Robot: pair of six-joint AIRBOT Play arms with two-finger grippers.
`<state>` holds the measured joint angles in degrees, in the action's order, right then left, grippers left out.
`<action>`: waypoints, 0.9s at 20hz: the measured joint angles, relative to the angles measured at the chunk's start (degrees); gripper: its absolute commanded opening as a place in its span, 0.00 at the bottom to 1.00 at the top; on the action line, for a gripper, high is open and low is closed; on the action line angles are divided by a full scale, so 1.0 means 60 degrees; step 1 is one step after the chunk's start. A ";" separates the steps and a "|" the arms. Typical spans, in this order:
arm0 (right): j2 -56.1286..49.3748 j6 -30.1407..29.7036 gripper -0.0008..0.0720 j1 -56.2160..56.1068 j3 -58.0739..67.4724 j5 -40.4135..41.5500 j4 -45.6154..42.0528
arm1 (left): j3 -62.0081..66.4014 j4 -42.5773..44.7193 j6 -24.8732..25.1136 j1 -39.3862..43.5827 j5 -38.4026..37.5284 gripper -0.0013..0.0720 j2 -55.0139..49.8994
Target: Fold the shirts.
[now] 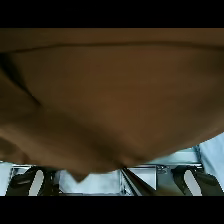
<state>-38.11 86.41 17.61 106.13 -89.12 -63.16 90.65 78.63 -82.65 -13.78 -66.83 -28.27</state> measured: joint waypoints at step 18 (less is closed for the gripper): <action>-0.8160 -0.1432 0.05 -0.1268 -0.3850 0.5974 0.1563 | -0.1180 -0.4736 0.0823 0.0328 0.3402 0.04 -1.0142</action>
<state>-87.07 77.82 10.00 83.02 -53.28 -53.78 83.57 50.22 -77.71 -11.81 -46.41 -89.12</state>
